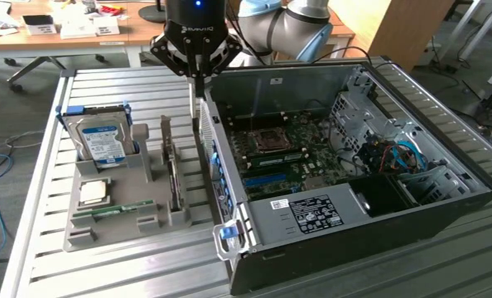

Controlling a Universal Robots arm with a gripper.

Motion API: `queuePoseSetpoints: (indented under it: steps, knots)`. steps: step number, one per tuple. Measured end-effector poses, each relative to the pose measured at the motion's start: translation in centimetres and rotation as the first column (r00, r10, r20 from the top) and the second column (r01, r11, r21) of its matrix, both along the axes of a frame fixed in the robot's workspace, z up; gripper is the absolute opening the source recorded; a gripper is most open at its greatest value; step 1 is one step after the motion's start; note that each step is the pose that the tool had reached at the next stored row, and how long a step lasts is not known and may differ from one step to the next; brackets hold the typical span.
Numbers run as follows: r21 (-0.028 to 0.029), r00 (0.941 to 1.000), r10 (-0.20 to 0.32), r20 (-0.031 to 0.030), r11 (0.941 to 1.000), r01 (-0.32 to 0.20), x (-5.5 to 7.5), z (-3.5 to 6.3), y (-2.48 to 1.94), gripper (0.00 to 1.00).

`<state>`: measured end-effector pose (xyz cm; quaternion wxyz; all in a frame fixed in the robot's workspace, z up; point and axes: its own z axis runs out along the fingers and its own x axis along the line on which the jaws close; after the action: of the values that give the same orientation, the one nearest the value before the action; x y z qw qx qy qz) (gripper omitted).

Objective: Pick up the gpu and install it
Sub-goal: 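Reach for the gpu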

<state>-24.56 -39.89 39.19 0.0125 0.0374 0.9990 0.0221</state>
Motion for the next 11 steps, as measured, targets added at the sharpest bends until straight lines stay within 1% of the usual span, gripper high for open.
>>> queuePoseSetpoints:
  steps: [11]
  knots:
    - [0.0,1.0,0.0,0.0,1.0,0.0,-1.4,-0.01,0.0,0.11]
